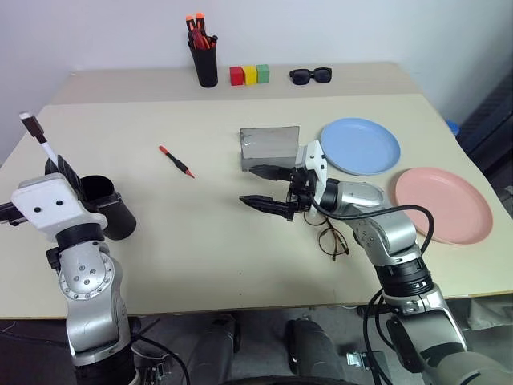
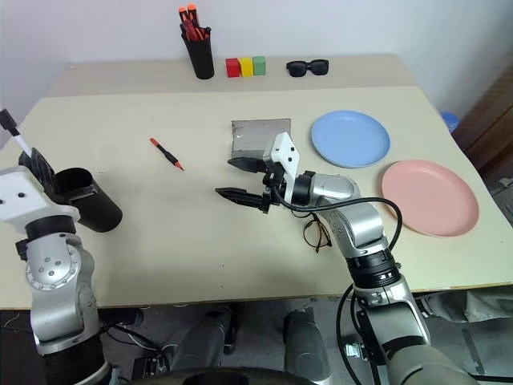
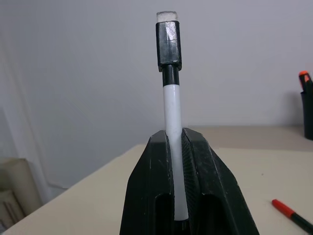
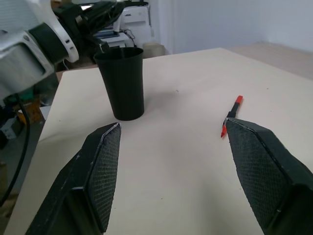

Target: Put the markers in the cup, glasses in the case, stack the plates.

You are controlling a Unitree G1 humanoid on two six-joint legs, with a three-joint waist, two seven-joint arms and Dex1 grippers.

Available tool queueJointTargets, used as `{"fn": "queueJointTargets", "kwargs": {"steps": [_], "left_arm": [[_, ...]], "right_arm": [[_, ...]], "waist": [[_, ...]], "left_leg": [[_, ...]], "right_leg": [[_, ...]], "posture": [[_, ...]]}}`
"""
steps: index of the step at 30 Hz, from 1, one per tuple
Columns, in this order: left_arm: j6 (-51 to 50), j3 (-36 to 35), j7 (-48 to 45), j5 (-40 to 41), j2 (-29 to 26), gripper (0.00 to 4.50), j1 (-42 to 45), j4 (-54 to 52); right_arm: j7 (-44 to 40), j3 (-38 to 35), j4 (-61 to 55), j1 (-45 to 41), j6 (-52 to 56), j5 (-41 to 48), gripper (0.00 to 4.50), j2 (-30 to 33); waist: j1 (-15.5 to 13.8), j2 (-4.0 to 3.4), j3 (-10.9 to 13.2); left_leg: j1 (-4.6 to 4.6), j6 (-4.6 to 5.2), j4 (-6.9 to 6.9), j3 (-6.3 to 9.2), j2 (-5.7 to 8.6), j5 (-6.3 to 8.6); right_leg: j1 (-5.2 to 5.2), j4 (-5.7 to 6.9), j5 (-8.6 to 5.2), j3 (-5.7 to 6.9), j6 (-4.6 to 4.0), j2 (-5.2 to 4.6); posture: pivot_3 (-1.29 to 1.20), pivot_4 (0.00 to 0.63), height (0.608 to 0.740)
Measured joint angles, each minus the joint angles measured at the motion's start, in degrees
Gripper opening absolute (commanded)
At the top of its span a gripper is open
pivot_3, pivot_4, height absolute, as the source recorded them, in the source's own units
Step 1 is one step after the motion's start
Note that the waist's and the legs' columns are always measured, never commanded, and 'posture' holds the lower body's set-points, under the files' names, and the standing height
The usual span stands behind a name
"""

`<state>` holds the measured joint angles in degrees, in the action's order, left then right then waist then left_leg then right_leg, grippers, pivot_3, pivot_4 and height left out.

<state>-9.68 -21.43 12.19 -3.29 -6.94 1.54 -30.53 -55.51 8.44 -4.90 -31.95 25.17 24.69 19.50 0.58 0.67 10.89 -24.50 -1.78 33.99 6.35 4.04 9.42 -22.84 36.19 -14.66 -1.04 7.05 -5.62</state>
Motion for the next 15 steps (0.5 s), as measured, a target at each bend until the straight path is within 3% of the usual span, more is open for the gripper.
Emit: {"fn": "queueJointTargets", "kwargs": {"steps": [15], "left_arm": [[2.29, 1.4, 0.54, -0.45, 2.87, 0.01, -3.58, 1.4]], "right_arm": [[-0.13, 0.47, 0.28, 1.56, -2.47, -0.98, 3.45, 0.5]], "waist": [[0.01, 0.0, 0.0]], "left_leg": [[-0.01, -0.01, 0.0, 0.01, -0.02, 0.02]], "right_leg": [[0.0, -0.05, -0.01, 0.0, -0.01, -0.01]], "posture": [[0.0, 0.15, 0.74]]}}
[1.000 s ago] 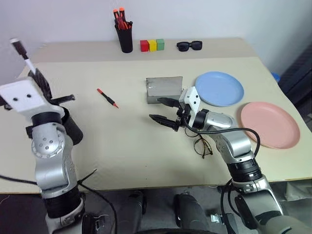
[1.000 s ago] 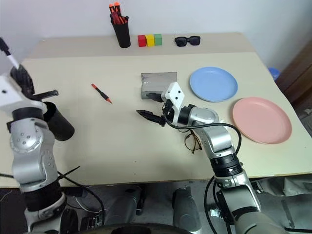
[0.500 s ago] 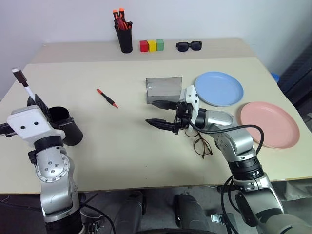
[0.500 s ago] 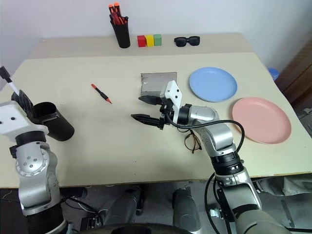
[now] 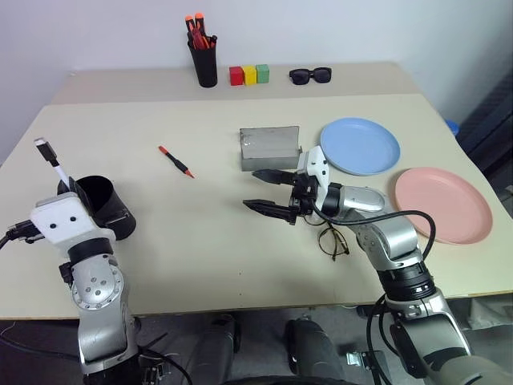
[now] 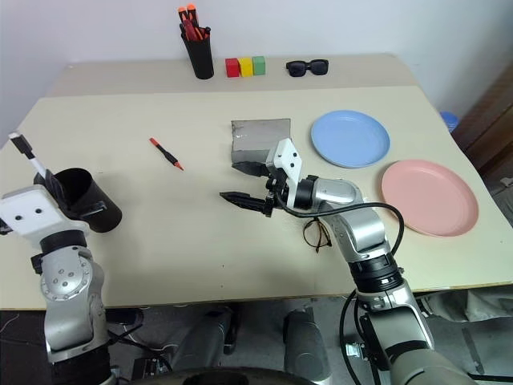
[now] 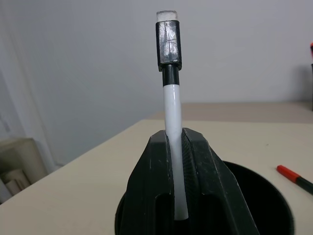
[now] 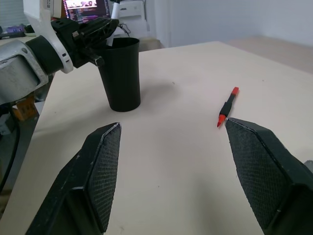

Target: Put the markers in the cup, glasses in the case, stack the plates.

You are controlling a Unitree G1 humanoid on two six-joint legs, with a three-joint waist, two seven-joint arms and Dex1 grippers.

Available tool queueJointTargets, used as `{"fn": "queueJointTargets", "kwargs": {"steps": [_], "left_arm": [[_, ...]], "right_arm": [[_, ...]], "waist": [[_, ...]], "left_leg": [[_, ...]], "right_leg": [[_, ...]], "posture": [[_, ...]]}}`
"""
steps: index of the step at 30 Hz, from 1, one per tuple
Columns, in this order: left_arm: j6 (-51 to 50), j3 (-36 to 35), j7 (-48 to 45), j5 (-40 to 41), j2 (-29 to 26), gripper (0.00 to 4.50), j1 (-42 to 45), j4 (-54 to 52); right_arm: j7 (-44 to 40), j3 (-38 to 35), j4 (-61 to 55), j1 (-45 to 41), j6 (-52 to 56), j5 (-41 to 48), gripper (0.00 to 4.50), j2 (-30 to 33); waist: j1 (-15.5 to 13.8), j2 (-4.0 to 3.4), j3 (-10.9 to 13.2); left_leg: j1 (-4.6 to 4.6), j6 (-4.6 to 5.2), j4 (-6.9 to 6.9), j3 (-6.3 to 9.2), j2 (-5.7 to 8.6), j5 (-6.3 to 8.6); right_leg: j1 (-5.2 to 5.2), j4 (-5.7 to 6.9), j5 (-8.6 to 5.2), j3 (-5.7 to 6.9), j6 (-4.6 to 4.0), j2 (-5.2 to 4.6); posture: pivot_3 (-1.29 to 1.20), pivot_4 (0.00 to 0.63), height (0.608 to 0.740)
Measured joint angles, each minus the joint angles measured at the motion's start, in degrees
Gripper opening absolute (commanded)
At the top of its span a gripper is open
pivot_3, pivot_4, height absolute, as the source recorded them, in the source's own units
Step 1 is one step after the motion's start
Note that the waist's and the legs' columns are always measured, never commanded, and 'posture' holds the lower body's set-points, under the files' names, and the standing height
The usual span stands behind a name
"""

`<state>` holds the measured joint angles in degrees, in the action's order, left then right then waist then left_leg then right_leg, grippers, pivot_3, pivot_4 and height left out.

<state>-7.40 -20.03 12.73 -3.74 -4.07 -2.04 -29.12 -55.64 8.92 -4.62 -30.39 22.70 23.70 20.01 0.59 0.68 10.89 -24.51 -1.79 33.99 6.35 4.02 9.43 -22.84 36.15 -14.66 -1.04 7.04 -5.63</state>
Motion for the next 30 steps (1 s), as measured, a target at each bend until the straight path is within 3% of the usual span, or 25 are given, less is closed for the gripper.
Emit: {"fn": "queueJointTargets", "kwargs": {"steps": [11, 15, 19, 27, 30], "left_arm": [[-0.79, 0.2, 0.21, -0.78, 0.77, 0.01, 0.0, -0.73], [-0.63, 0.29, 0.23, -1.1, 0.92, 1.5, 0.0, -0.64], [-0.47, 0.44, 0.34, -1.59, 0.99, 3.52, 0.01, -0.38], [-0.49, 0.8, 0.67, -1.83, 1.05, 3.52, 0.62, -0.29], [-1.69, 1.4, -0.31, -1.4, 0.39, 3.52, 4.89, -0.77]], "right_arm": [[-0.12, 0.76, 0.97, 0.0, -1.32, -0.46, 3.45, -0.41], [-0.11, 0.76, 0.97, 0.31, -1.75, -0.46, 3.45, -0.4], [-0.06, 0.76, 0.97, 0.7, -1.75, -0.46, 3.45, -0.35], [0.23, 0.76, 0.95, 0.69, -1.6, -0.44, 3.45, -0.35], [0.7, 0.75, 0.93, 0.63, -1.05, -0.41, 3.45, -0.36]], "waist": [[0.0, 0.0, 0.0], [0.0, 0.0, 0.0], [0.0, 0.0, 0.0], [-0.04, 0.0, 0.0], [-0.24, 0.01, 0.01]], "left_leg": [[0.0, -0.01, 0.0, 0.0, 0.0, 0.0], [0.0, -0.01, 0.0, 0.01, 0.0, 0.01], [0.0, -0.02, 0.0, 0.01, 0.0, 0.01], [0.0, -0.03, 0.0, 0.01, -0.01, 0.02], [-0.03, -0.06, 0.02, 0.02, 0.01, 0.04]], "right_leg": [[0.0, 0.0, 0.0, 0.0, 0.0, 0.0], [0.0, 0.0, 0.0, 0.0, 0.0, 0.0], [0.0, -0.01, 0.0, 0.0, 0.0, 0.0], [0.0, -0.01, 0.0, 0.0, 0.0, 0.0], [0.03, -0.01, -0.01, 0.06, 0.0, 0.0]], "posture": [[0.0, 0.15, 0.74], [0.0, 0.15, 0.74], [0.0, 0.15, 0.74], [0.0, 0.15, 0.74], [0.0, 0.15, 0.74]]}}
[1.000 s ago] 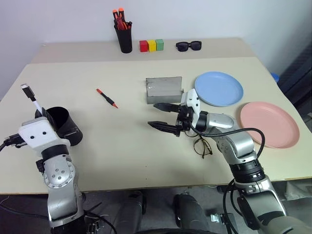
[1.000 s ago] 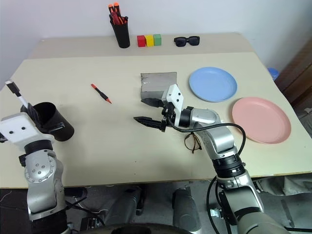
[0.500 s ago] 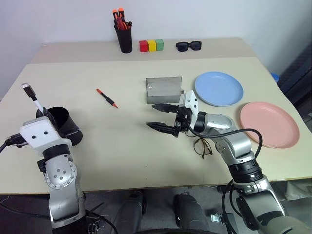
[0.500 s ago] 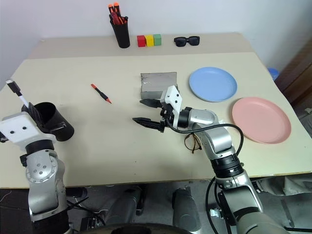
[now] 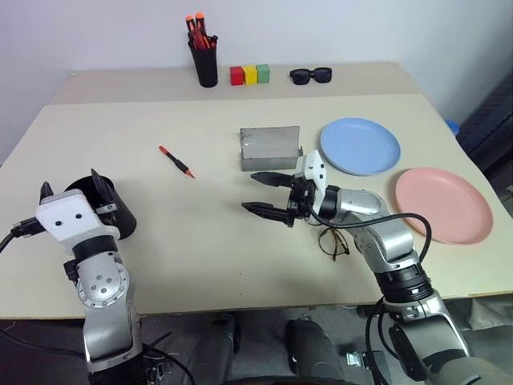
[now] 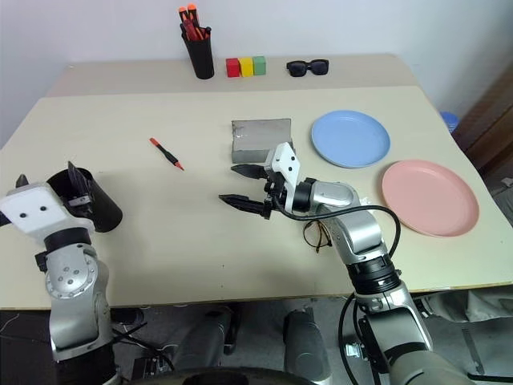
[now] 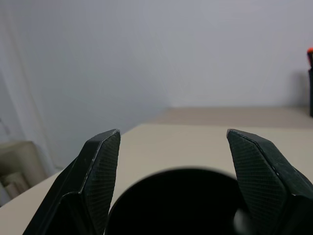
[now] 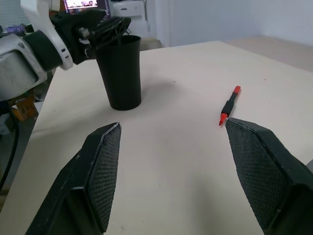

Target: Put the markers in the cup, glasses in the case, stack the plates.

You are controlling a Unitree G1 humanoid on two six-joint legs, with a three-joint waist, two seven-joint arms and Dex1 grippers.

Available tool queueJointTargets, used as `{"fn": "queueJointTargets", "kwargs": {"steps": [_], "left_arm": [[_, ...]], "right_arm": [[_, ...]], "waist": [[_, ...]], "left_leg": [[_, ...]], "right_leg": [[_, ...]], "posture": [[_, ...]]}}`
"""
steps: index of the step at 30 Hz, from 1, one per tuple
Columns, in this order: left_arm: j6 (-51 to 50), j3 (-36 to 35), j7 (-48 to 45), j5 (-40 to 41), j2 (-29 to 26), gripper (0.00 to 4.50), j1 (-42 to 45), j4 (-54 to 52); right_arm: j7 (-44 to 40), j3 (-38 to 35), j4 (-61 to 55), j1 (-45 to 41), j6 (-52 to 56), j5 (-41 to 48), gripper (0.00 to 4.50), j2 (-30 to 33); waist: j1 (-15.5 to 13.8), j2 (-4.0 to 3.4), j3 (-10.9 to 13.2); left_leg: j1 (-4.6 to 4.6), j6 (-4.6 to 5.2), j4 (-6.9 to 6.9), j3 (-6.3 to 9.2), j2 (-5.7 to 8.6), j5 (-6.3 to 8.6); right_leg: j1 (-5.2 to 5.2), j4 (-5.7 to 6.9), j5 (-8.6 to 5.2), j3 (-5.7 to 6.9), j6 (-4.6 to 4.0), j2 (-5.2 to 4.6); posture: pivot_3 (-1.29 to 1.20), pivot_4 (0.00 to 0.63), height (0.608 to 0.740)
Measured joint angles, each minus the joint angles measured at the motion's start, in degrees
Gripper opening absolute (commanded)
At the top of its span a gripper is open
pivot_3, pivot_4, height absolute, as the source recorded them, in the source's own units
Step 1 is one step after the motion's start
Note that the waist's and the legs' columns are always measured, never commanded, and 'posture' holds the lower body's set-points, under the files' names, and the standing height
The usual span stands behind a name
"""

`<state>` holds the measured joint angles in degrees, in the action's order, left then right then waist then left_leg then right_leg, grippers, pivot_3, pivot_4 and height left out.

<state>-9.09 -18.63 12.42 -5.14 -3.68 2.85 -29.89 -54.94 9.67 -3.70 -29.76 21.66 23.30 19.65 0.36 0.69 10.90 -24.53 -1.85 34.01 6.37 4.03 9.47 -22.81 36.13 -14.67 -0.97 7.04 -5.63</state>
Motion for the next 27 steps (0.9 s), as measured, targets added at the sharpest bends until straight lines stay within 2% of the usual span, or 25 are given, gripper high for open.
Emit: {"fn": "queueJointTargets", "kwargs": {"steps": [2, 5, 6, 11, 14, 19, 27], "left_arm": [[-2.61, 1.64, -2.07, 1.27, -1.73, 3.52, 5.63, -1.22], [-11.26, 4.63, -5.44, 5.26, -2.19, 4.33, 15.21, -1.73], [-15.53, 5.9, -6.03, 5.96, -2.42, 4.43, 17.79, -1.44], [-37.91, 7.07, -0.76, 5.2, 1.31, 4.43, 26.34, 6.44], [-48.84, 3.21, 4.81, 4.39, 4.87, 4.43, 32.52, 14.44], [-51.55, -3.42, 9.43, 4.65, 5.6, 4.43, 40.0, 27.1], [-42.71, -7.75, 11.37, 7.39, 2.62, 4.43, 51.02, 52.86]], "right_arm": [[0.53, -0.17, 0.0, -0.23, 0.3, 0.03, 3.45, -0.04], [1.84, -0.78, 0.07, -1.33, 0.57, 0.13, 3.45, -0.72], [2.35, -1.02, 0.14, -1.94, 0.56, 0.13, 3.45, -0.98], [4.25, -1.99, 0.57, -2.74, 0.64, 0.09, 3.45, -1.26], [5.25, -2.0, 0.27, -2.82, 1.74, 0.12, 3.45, -1.51], [6.47, -1.99, -1.23, -2.91, 3.68, 0.27, 3.45, -1.59], [6.59, -1.88, -2.36, -2.88, 4.33, 0.49, 3.45, -1.61]], "waist": [[-0.02, 0.0, 0.0], [0.02, 0.0, 0.0], [0.18, 0.0, 0.0], [0.66, 0.02, 0.02], [0.51, 0.09, 0.06], [0.37, 0.11, 0.08], [0.3, 0.16, 0.1]], "left_leg": [[0.0, 0.01, 0.01, -0.01, 0.02, -0.01], [0.0, 0.06, 0.03, -0.02, 0.04, -0.04], [0.0, 0.06, 0.03, -0.02, 0.07, -0.04], [0.03, 0.1, -0.02, -0.01, 0.05, -0.06], [0.02, 0.1, 0.01, 0.01, 0.06, -0.06], [0.02, 0.08, 0.02, 0.01, 0.06, -0.06], [0.0, 0.06, 0.01, -0.03, 0.09, -0.07]], "right_leg": [[0.02, -0.01, 0.0, 0.0, 0.01, 0.0], [0.04, -0.01, 0.09, 0.03, 0.18, 0.01], [0.04, 0.0, 0.1, 0.04, 0.21, 0.02], [-0.03, 0.09, 0.09, 0.04, 0.26, 0.07], [0.0, 0.11, 0.09, 0.07, 0.27, 0.07], [0.0, 0.1, 0.09, 0.07, 0.27, 0.06], [-0.01, 0.08, 0.1, 0.08, 0.28, 0.04]], "posture": [[0.0, 0.15, 0.74], [0.0, 0.15, 0.74], [0.0, 0.15, 0.74], [0.0, 0.15, 0.74], [0.0, 0.15, 0.74], [0.0, 0.15, 0.74], [0.0, 0.15, 0.74]]}}
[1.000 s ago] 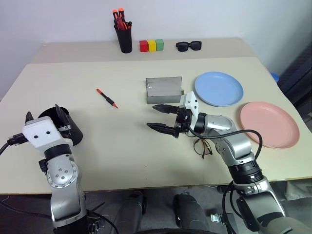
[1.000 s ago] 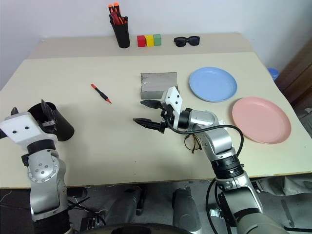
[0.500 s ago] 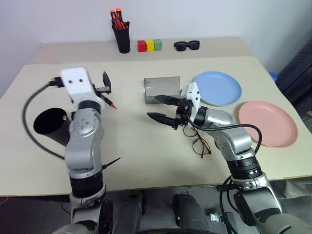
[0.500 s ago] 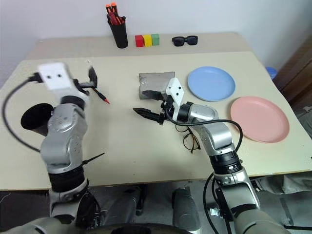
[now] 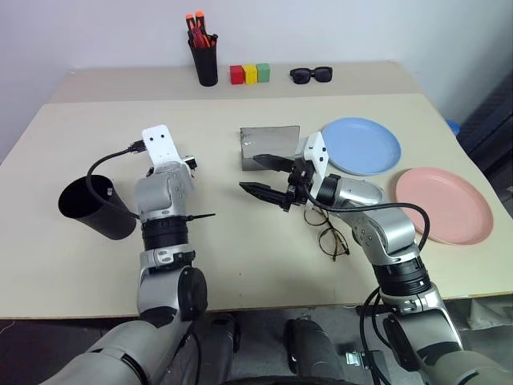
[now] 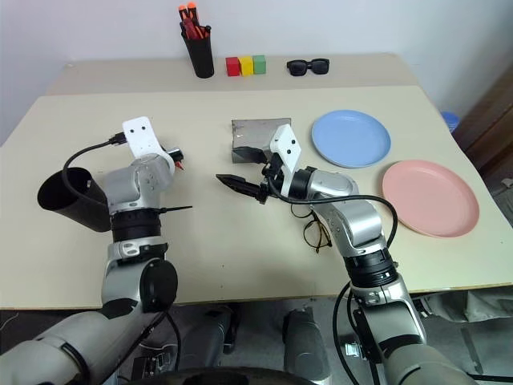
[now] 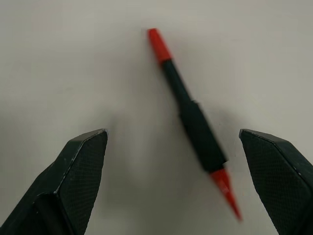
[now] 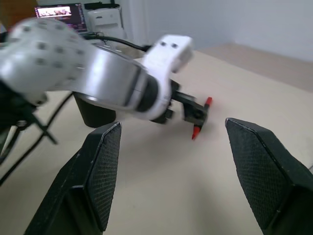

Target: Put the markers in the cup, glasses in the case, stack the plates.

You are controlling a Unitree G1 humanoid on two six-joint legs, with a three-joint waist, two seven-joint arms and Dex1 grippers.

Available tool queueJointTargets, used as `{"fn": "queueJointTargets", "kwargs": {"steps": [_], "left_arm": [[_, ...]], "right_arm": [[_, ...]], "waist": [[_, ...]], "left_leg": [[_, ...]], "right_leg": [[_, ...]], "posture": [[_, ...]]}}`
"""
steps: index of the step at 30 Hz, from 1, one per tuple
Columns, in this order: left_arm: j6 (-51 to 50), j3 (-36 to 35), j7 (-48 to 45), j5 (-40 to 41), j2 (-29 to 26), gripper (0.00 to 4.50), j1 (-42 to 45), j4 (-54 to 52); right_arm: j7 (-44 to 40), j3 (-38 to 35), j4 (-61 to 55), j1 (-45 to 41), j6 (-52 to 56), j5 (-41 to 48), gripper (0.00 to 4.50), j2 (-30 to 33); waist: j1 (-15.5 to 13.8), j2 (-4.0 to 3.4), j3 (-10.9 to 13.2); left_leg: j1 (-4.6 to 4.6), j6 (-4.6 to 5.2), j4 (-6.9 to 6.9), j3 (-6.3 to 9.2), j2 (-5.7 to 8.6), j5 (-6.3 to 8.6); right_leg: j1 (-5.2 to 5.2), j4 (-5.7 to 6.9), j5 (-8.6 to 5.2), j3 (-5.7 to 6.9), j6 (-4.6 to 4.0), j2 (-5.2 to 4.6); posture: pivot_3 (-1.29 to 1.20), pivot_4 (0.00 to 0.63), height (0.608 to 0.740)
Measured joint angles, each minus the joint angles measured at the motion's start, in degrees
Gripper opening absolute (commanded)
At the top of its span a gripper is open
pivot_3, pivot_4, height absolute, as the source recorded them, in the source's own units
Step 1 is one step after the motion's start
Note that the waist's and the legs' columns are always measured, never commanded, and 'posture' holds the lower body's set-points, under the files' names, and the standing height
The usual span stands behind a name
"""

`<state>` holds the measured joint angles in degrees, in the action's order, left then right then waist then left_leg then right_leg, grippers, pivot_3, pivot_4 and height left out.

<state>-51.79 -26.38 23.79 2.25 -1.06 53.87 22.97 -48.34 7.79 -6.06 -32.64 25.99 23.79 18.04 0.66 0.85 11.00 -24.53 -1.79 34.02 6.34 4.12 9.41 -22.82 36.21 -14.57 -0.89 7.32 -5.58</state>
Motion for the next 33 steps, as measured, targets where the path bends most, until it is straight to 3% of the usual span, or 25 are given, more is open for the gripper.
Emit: {"fn": "queueJointTargets", "kwargs": {"steps": [4, 7, 14, 18, 21, 27, 30, 33], "left_arm": [[3.78, -0.86, 1.54, 1.52, -0.88, 4.43, 2.67, 8.36], [4.84, -1.61, 2.81, 2.25, -1.73, 3.65, 4.69, 12.15], [5.09, -2.01, 6.39, 3.48, -2.36, 0.15, 5.44, 13.47], [6.6, -1.36, 5.07, 4.36, -2.16, 0.06, 4.29, 12.07], [11.36, 2.02, -0.62, 5.06, -1.44, 0.06, 0.91, 5.06], [24.3, 10.17, -13.58, 6.78, -1.98, 0.06, -8.37, -17.72], [29.31, 10.91, -14.74, 6.5, -2.48, 0.06, -13.7, -27.52], [34.25, 12.15, -13.98, 0.08, -7.19, 0.06, -22.56, -38.39]], "right_arm": [[-1.09, 0.15, -0.1, 1.47, -0.37, 0.0, 3.45, 0.22], [-2.02, 0.52, -0.11, 3.23, -1.25, -0.11, 3.45, 0.53], [-3.5, 1.04, -0.04, 3.96, -3.29, -0.76, 3.45, 0.77], [-4.03, 1.31, 0.85, 4.57, -3.89, -1.53, 3.45, 1.13], [-4.08, 1.45, 1.35, 4.58, -4.36, -2.32, 3.45, 1.21], [-4.03, 1.74, 1.82, 4.63, -4.88, -2.84, 3.45, 1.23], [-4.05, 1.74, 1.81, 4.79, -4.96, -2.78, 3.45, 1.25], [-4.53, 1.64, 1.61, 5.16, -4.57, -2.14, 3.45, 1.46]], "waist": [[0.07, 0.0, 0.0], [0.07, 0.0, 0.0], [0.03, 0.0, 0.0], [0.07, 0.0, 0.0], [0.09, 0.02, 0.01], [0.22, 0.01, 0.0], [0.21, 0.0, 0.0], [0.38, 0.0, 0.0]], "left_leg": [[0.0, 0.0, -0.02, -0.02, 0.0, 0.0], [0.01, 0.0, -0.02, -0.02, -0.01, 0.0], [0.01, -0.01, 0.0, -0.02, 0.0, 0.0], [0.01, -0.01, 0.0, -0.02, 0.0, 0.0], [-0.02, -0.04, -0.04, -0.04, -0.01, -0.01], [0.0, -0.05, -0.11, -0.11, -0.04, -0.01], [0.01, -0.05, -0.1, -0.09, -0.06, -0.01], [0.02, -0.03, -0.13, -0.09, -0.07, 0.0]], "right_leg": [[-0.01, 0.01, 0.0, -0.01, 0.0, 0.0], [-0.01, 0.03, 0.0, -0.01, 0.01, 0.0], [0.01, 0.03, 0.01, -0.01, 0.02, 0.0], [0.0, 0.03, 0.02, -0.01, 0.02, 0.0], [-0.05, 0.03, 0.03, -0.03, 0.0, 0.0], [-0.09, 0.02, 0.04, -0.12, -0.03, -0.01], [-0.09, 0.01, 0.05, -0.14, -0.05, -0.01], [-0.16, 0.02, 0.05, -0.23, -0.06, 0.0]], "posture": [[0.0, 0.15, 0.74], [0.0, 0.15, 0.74], [0.0, 0.15, 0.74], [0.0, 0.15, 0.74], [0.0, 0.15, 0.74], [0.0, 0.15, 0.74], [0.0, 0.15, 0.74], [0.0, 0.15, 0.74]]}}
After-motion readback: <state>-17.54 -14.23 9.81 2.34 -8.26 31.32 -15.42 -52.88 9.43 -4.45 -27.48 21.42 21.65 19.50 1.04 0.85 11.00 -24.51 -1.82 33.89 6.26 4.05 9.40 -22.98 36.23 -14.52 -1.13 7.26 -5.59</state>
